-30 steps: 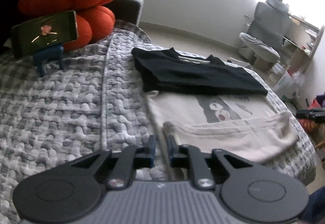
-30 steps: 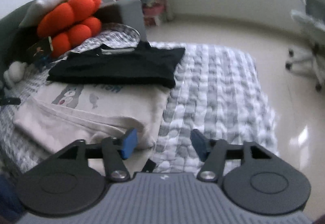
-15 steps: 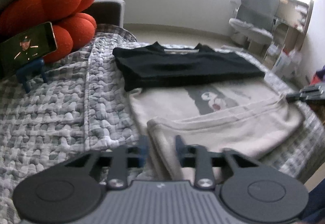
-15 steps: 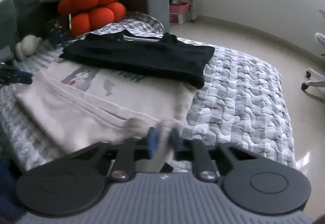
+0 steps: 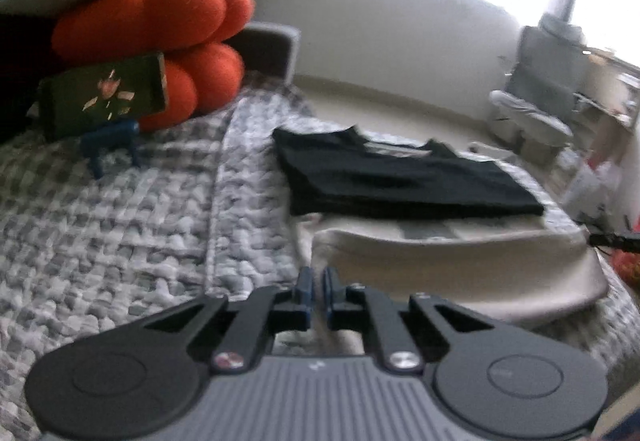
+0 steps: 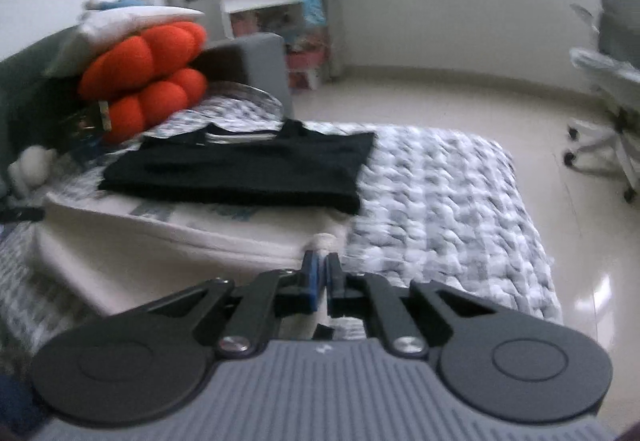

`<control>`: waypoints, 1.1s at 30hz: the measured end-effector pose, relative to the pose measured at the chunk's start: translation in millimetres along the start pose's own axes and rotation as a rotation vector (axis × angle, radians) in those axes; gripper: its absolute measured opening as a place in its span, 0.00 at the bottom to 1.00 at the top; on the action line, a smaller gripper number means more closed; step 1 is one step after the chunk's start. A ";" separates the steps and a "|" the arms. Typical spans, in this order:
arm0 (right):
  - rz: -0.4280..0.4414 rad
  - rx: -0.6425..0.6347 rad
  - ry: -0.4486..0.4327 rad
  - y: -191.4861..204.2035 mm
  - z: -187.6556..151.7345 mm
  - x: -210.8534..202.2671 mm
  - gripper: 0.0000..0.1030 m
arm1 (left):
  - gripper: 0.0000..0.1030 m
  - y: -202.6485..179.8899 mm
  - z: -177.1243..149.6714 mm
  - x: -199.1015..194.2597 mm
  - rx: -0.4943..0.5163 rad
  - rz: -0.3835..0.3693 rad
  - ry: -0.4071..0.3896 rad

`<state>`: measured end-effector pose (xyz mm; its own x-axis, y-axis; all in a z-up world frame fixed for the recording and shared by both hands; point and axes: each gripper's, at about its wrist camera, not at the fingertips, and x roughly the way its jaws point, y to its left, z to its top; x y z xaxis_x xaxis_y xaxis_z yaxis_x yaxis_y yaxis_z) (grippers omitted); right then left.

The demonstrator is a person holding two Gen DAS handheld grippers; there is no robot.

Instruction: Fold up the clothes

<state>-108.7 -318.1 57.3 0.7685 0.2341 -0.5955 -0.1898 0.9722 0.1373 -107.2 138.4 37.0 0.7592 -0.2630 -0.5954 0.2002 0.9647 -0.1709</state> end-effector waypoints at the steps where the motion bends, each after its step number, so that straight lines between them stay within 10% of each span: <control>1: -0.043 0.025 0.028 -3.2 0.1 9.5 0.00 | 0.06 -0.2 -0.9 5.0 0.000 0.013 0.009; 9: 0.030 0.029 0.031 -2.8 -9.5 16.9 0.09 | 0.10 6.0 -4.1 10.5 -0.042 0.003 0.028; 12: 0.035 0.025 0.026 -4.7 -8.9 16.1 0.13 | 0.33 9.1 -1.5 9.5 -0.065 -0.005 0.030; 18: 0.090 0.062 0.011 -6.9 -0.8 19.0 0.15 | 0.37 4.7 0.7 13.1 -0.064 -0.037 0.033; 22: 0.106 0.006 0.008 4.7 1.3 21.4 0.45 | 0.30 -5.2 -1.8 18.7 -0.006 -0.013 0.042; 24: 0.111 -0.025 0.012 10.2 0.6 23.6 0.45 | 0.21 -7.7 -2.6 21.6 0.013 0.000 0.048; 26: 0.093 -0.065 0.033 16.0 -0.7 29.3 0.03 | 0.12 -9.8 -3.5 23.7 0.034 0.014 0.050; 33: 0.025 0.003 -0.069 11.6 8.9 12.7 0.02 | 0.08 -7.7 1.8 10.3 0.028 0.024 -0.005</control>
<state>-95.7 -303.8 58.3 0.8040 0.2580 -0.5358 -0.2074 0.9661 0.1540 -99.8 128.3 33.6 0.7670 -0.2403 -0.5950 0.1995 0.9706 -0.1348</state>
